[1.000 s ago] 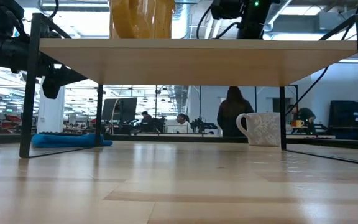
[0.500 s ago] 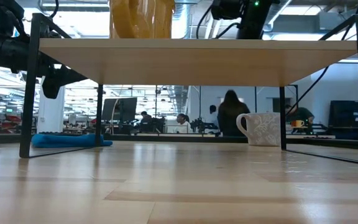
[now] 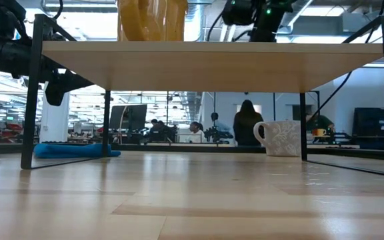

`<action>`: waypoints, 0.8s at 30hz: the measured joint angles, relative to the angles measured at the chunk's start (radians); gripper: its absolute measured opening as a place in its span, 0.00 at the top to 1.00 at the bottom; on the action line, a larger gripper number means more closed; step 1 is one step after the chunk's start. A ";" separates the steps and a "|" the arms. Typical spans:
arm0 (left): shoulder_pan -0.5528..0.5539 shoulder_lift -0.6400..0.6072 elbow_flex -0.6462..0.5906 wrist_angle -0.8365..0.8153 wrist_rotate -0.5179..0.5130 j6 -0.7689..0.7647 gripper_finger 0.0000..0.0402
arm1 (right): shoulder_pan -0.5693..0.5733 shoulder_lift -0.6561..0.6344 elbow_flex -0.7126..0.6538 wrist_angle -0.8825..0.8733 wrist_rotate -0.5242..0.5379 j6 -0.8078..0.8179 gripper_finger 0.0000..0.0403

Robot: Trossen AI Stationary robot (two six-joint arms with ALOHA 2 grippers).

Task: Stack small to large cups/mugs on shelf
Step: Put the gray cup on the shelf

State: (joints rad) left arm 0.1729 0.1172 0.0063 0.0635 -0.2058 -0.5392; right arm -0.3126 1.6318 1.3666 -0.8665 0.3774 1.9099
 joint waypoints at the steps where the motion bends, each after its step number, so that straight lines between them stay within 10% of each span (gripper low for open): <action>1: 0.000 0.000 0.000 0.000 0.000 0.000 0.55 | -0.004 0.010 0.001 0.003 -0.019 0.007 0.72; 24: 0.000 0.000 0.000 0.000 -0.001 0.043 0.55 | -0.105 0.116 0.048 -0.241 -0.119 0.050 0.72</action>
State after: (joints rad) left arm 0.1730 0.1169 0.0066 0.0639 -0.2070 -0.4964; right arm -0.4180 1.7477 1.4147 -1.1076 0.2586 1.9604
